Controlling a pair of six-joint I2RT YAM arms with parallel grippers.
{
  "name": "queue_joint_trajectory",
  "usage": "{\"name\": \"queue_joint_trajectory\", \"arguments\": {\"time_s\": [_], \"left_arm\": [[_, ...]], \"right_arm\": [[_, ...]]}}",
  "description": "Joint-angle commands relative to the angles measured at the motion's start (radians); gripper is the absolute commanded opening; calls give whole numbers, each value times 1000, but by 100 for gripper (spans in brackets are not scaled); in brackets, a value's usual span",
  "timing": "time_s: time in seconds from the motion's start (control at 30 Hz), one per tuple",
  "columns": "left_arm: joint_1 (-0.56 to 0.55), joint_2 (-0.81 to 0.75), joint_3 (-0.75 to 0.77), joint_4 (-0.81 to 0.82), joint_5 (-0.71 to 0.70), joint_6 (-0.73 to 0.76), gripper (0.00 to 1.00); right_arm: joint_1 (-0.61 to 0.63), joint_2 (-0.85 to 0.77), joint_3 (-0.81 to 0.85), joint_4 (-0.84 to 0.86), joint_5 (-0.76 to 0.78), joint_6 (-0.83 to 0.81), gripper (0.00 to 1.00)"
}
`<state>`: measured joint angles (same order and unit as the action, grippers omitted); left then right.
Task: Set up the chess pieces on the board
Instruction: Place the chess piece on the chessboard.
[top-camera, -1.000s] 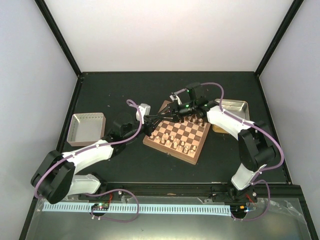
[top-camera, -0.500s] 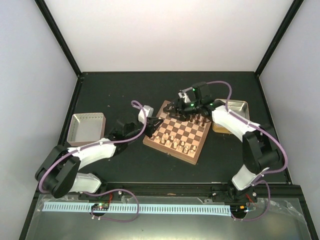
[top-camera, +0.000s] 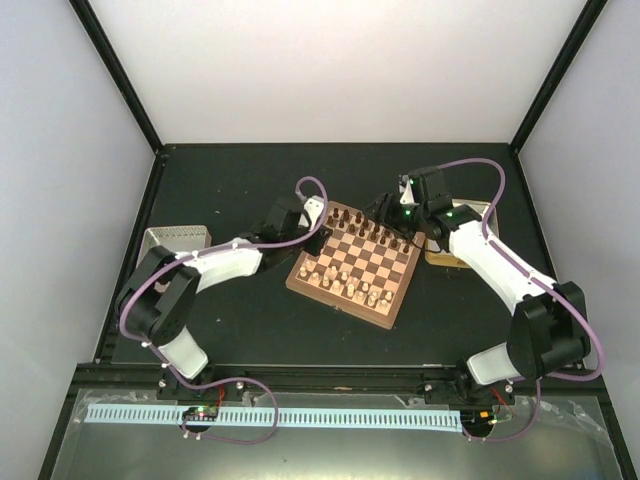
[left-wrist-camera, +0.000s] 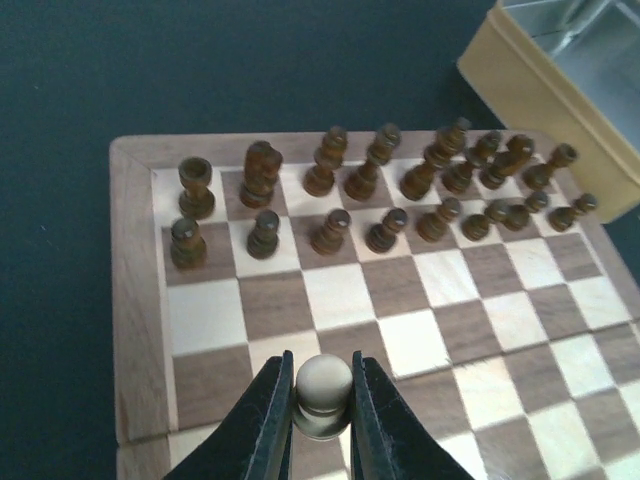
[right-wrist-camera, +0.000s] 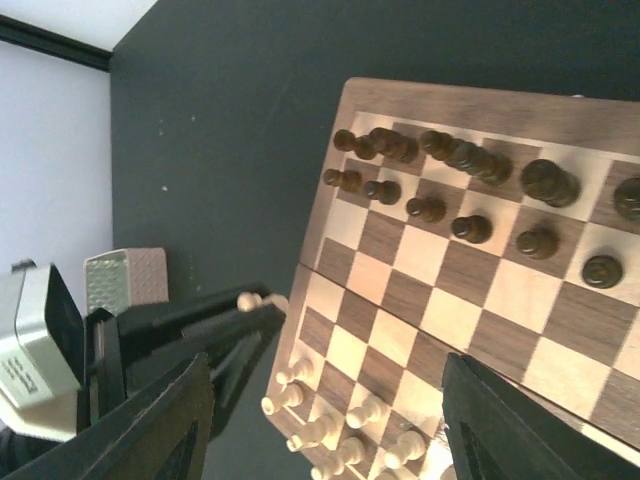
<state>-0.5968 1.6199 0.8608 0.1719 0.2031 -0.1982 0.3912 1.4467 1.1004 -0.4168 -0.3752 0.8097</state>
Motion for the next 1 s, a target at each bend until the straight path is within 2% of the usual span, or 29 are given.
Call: {"name": "queue_joint_trajectory", "arguments": {"time_s": [0.0, 0.1, 0.3, 0.6, 0.83, 0.97], "left_arm": [[-1, 90, 132, -184, -78, 66, 8], [1, 140, 189, -256, -110, 63, 7], [8, 203, 235, -286, -138, 60, 8], [14, 264, 248, -246, -143, 84, 9], [13, 284, 248, -248, -149, 95, 16], [14, 257, 240, -264, -152, 93, 26]], "right_arm": [[-2, -29, -1, -43, 85, -46, 64], [-3, -29, 0, -50, 80, -49, 64], [-5, -30, 4, -56, 68, -52, 64], [-5, -36, 6, -57, 66, -49, 64], [-5, -33, 8, -60, 61, -49, 64], [-5, -37, 9, -60, 58, -47, 64]]}}
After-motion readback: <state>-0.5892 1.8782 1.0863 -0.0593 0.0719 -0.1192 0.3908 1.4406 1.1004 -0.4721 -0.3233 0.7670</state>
